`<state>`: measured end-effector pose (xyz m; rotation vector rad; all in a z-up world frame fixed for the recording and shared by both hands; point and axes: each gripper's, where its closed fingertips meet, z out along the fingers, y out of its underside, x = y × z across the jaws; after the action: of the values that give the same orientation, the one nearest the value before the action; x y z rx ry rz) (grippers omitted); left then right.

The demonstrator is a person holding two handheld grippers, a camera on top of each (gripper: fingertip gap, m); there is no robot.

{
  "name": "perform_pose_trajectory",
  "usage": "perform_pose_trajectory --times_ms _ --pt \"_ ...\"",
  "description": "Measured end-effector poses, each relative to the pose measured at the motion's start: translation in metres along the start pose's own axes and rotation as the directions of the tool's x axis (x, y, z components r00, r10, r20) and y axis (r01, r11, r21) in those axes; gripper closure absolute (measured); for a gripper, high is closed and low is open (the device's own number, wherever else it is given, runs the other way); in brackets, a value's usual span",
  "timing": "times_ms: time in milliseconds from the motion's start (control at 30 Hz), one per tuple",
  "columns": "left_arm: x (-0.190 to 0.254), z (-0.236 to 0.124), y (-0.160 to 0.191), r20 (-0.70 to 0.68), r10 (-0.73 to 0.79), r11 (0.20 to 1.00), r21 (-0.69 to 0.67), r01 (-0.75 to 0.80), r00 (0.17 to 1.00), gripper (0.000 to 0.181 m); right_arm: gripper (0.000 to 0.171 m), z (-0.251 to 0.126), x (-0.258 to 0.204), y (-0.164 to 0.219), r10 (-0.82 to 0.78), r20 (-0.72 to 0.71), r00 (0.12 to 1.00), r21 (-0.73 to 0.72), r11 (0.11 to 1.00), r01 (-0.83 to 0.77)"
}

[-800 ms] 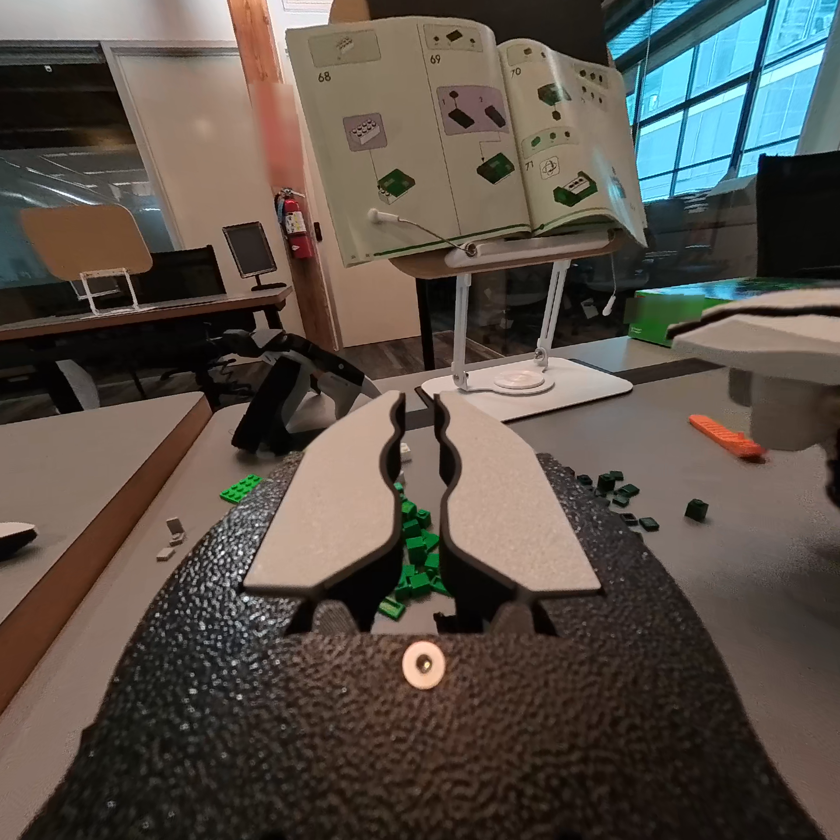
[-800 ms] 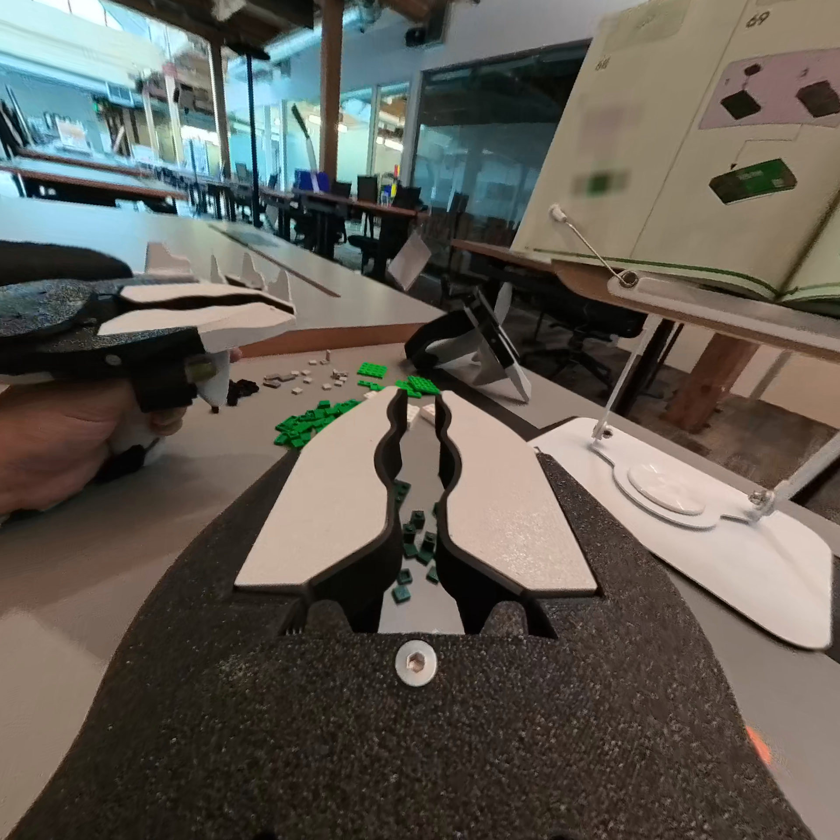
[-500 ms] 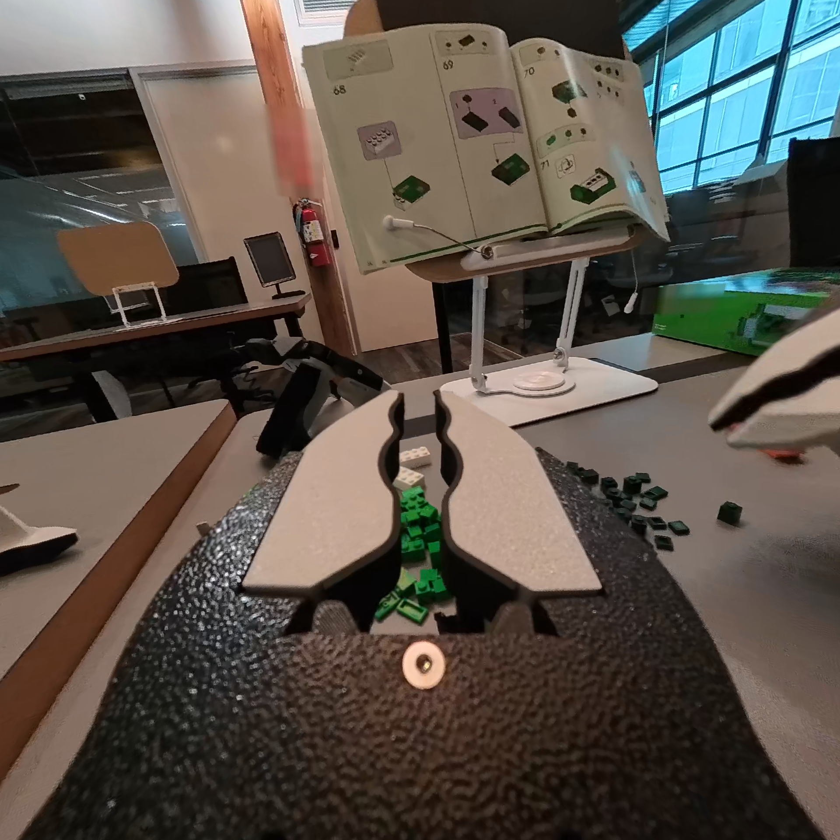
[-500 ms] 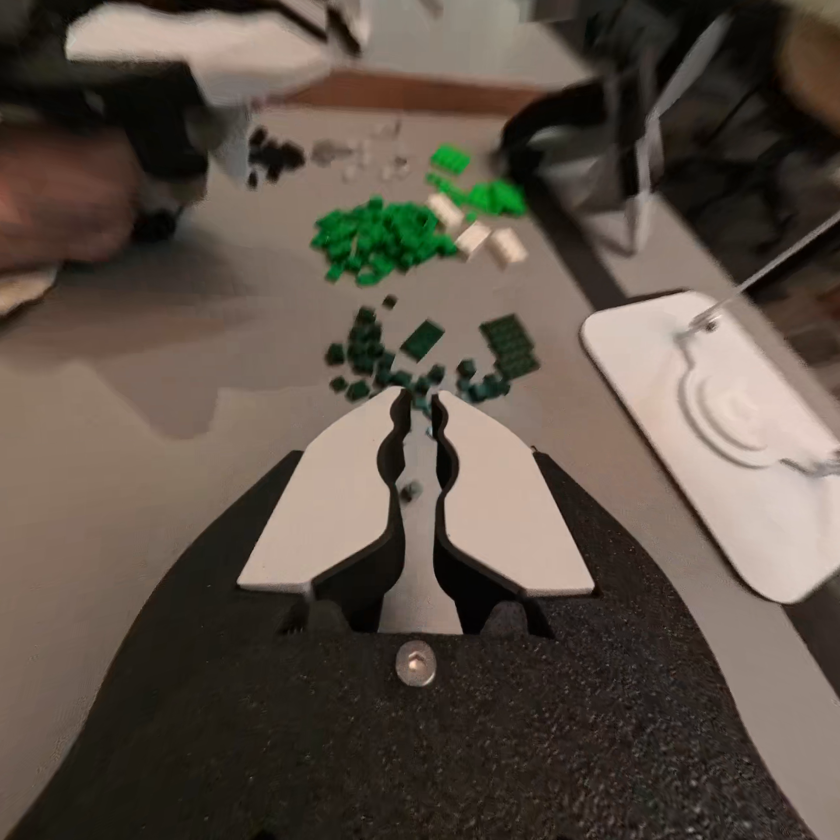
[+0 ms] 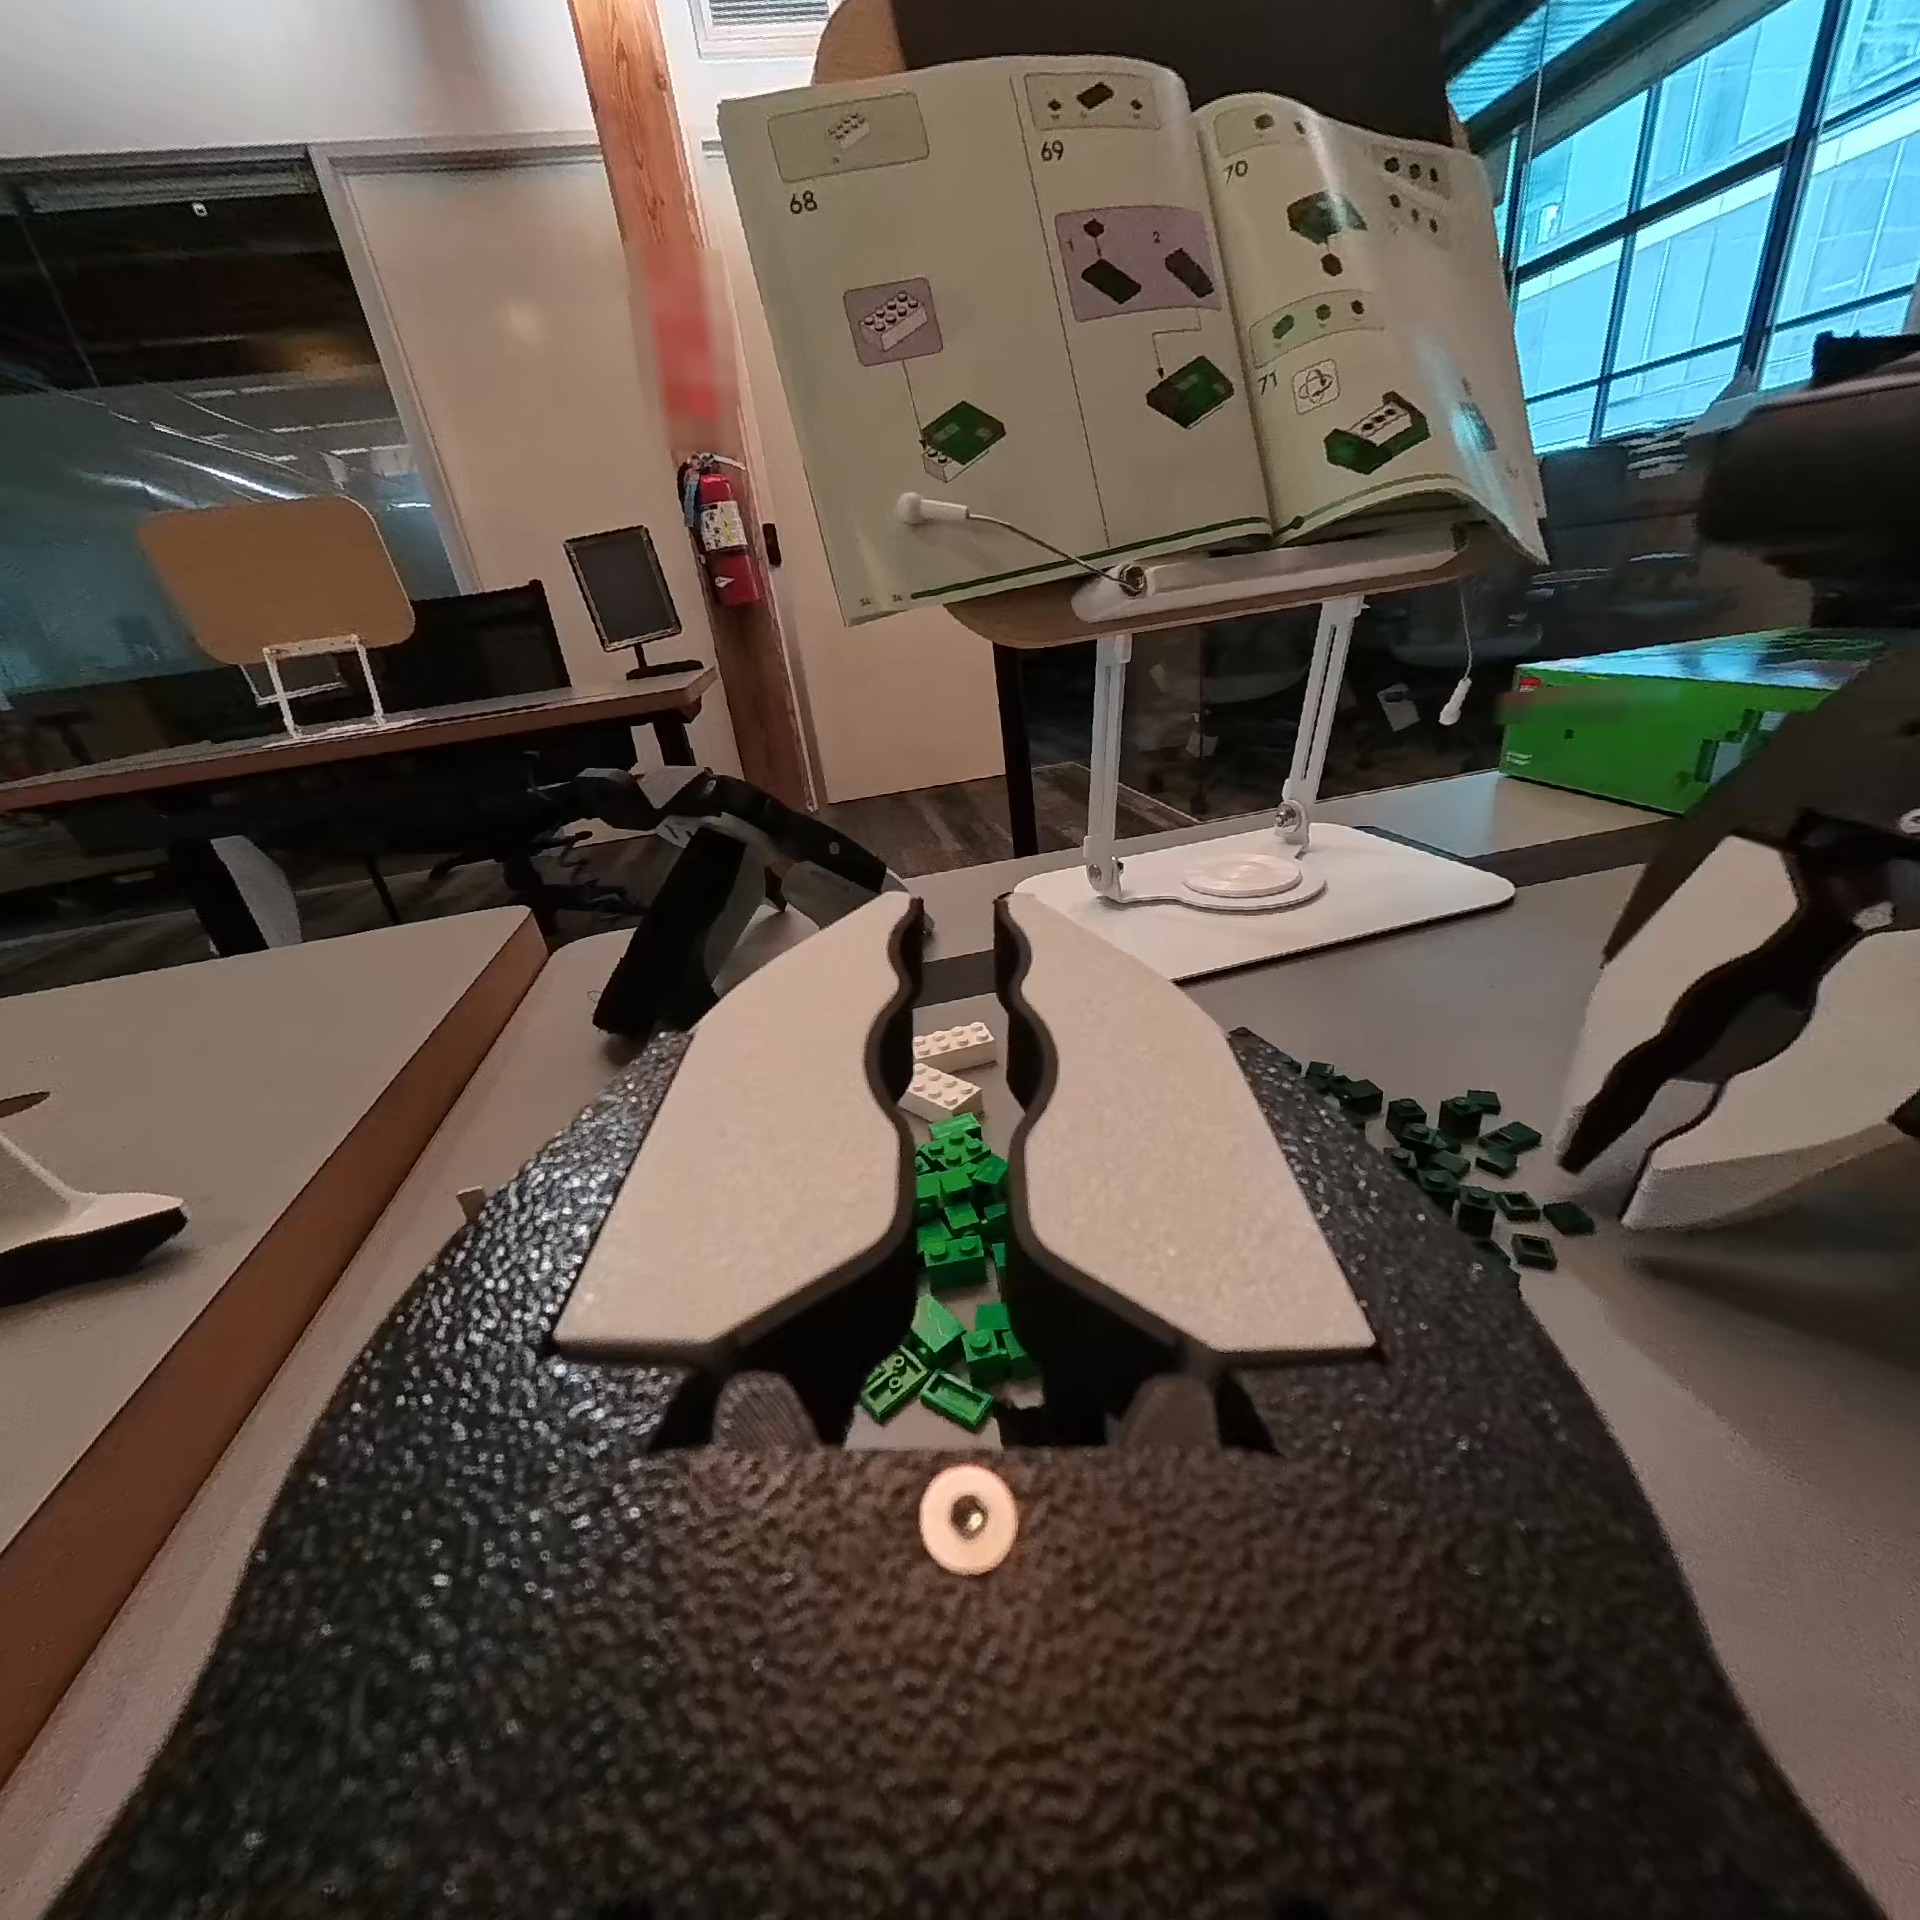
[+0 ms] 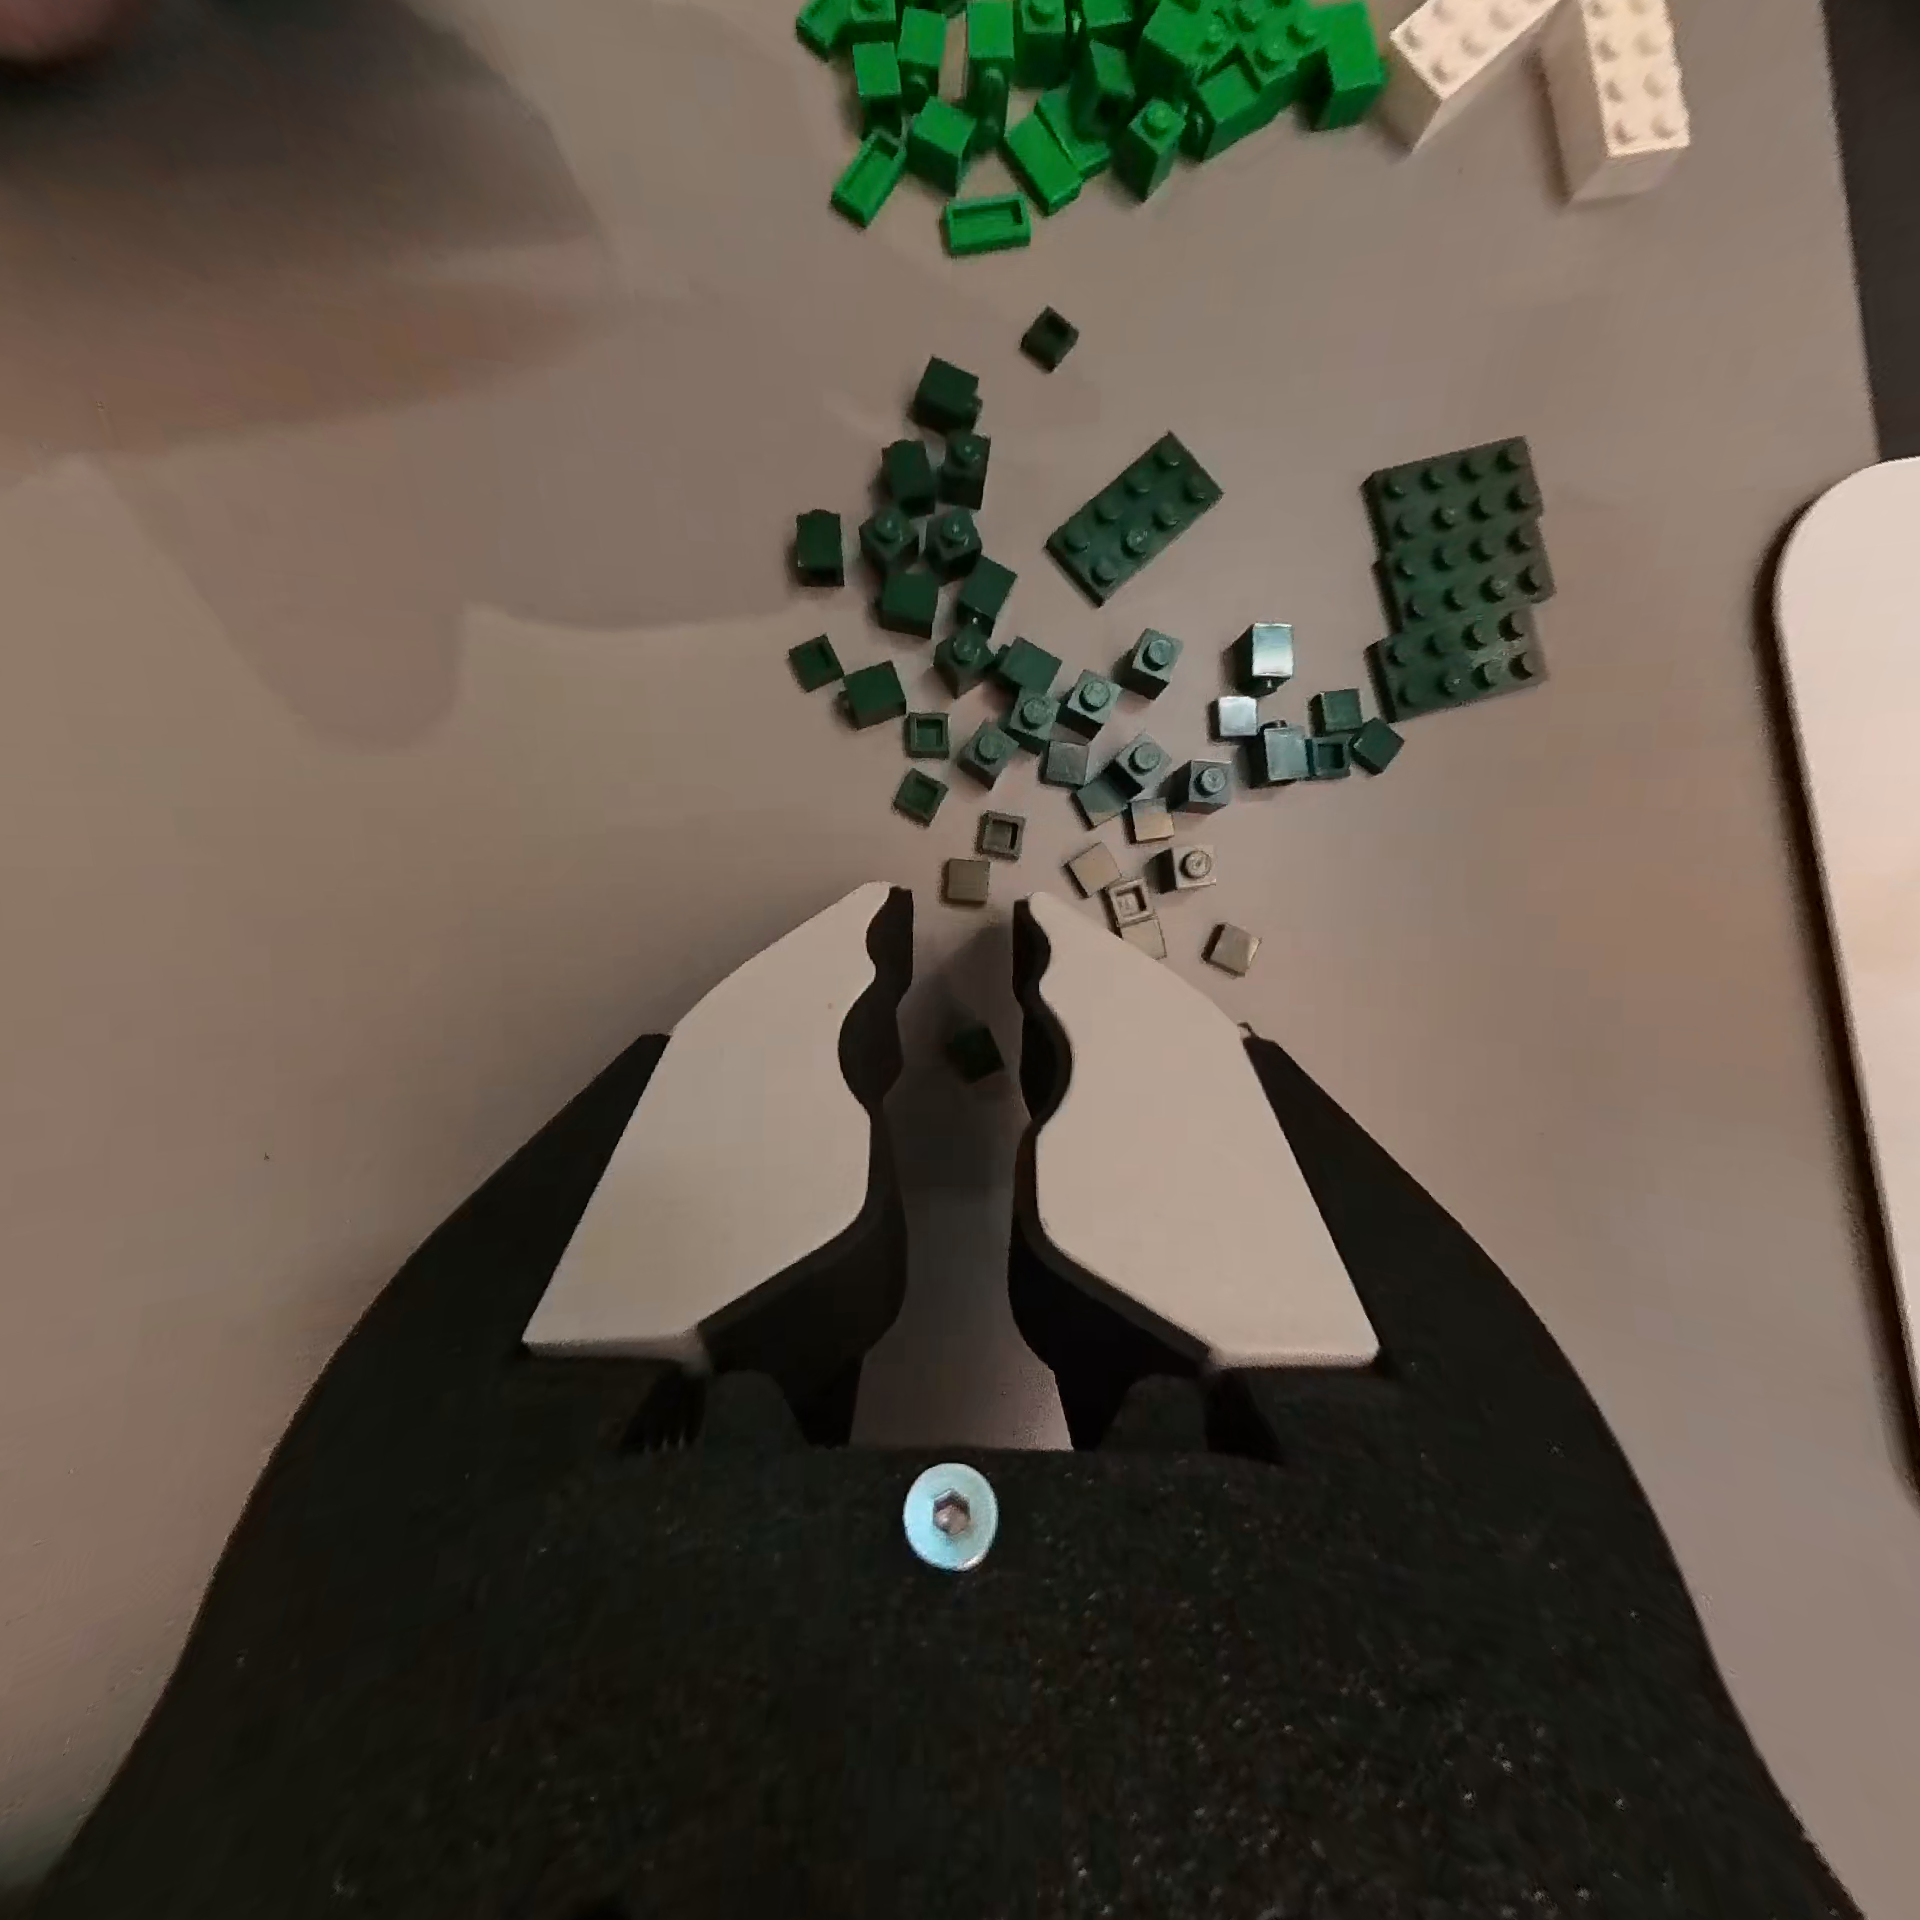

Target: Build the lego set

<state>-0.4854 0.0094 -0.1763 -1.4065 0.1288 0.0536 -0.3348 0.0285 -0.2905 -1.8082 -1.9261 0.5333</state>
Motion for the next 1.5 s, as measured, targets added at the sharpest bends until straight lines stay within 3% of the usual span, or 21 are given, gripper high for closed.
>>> perform_pose_trajectory --times_ms 567,933,1100,1167,1267,1367,1500 --pt "0.002 0.001 0.001 -0.015 -0.016 1.000 -0.004 0.016 1.000 0.170 0.163 0.006 -0.005 0.003 -0.042 0.023 0.999 -0.040 0.998 0.043" --pt "0.002 0.000 -0.001 -0.015 -0.028 1.000 0.002 0.028 1.000 0.170 0.164 -0.032 -0.113 0.035 -0.185 0.098 0.978 0.005 0.983 0.185" --pt "0.003 0.000 -0.001 -0.018 -0.024 1.000 0.002 0.024 1.000 0.170 0.164 -0.038 -0.134 0.051 -0.183 0.117 0.976 -0.010 0.983 0.186" --pt "0.003 0.000 -0.001 -0.019 -0.022 1.000 0.002 0.022 1.000 0.170 0.146 -0.037 -0.134 0.052 -0.158 0.119 0.980 0.002 0.987 0.159" --pt "0.002 0.000 -0.001 -0.018 -0.024 1.000 0.003 0.024 1.000 0.170 0.141 -0.049 -0.121 0.039 -0.181 0.097 0.979 0.062 0.982 0.176" --pt "0.003 0.001 -0.001 -0.021 -0.031 1.000 0.002 0.031 0.999 0.170 0.145 -0.062 -0.063 0.018 -0.157 0.014 0.988 0.106 0.982 0.155" --pt "0.005 0.001 -0.001 -0.027 -0.023 1.000 0.001 0.023 0.999 0.171 0.149 -0.039 0.017 0.013 -0.096 -0.010 0.995 0.049 0.994 0.096"
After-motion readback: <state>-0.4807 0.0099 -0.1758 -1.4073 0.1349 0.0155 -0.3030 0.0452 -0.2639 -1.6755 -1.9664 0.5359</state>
